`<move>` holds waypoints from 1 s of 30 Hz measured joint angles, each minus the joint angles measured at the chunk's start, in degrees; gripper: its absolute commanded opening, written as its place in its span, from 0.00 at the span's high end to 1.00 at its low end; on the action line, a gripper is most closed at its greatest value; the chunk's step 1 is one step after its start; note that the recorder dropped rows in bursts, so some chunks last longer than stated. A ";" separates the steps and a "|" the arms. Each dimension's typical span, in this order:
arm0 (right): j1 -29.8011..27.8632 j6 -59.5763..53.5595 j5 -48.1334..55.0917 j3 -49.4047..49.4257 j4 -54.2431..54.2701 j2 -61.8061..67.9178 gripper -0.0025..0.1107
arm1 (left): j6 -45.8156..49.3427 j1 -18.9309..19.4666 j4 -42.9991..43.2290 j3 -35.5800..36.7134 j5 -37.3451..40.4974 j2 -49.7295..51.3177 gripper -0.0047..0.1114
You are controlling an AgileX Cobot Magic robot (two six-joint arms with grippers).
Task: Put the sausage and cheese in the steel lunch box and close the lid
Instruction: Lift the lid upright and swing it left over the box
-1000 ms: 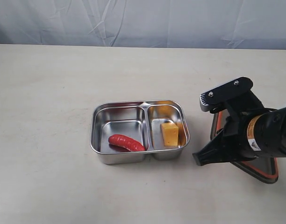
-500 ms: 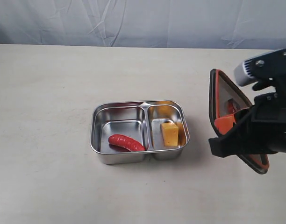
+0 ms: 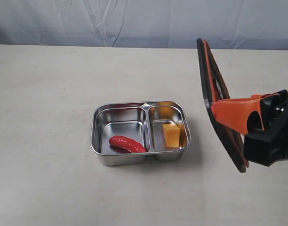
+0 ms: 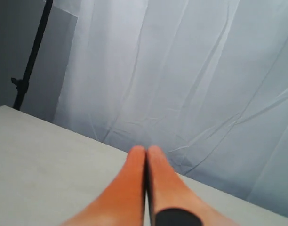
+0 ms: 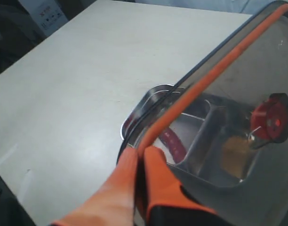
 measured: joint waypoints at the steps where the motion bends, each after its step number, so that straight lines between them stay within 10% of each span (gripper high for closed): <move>1: 0.00 -1.46 -0.12 0.00 1.90 0.23 0.99 | -1.41 0.00 0.00 0.00 0.00 0.00 0.96; 25: 0.00 -15.15 -1.79 -4.53 19.57 9.21 0.99 | -4.74 0.00 1.13 0.00 1.41 0.00 0.96; 30: 0.00 -40.29 5.10 -4.53 42.17 12.05 0.99 | -4.74 0.00 1.16 0.00 1.51 0.00 0.96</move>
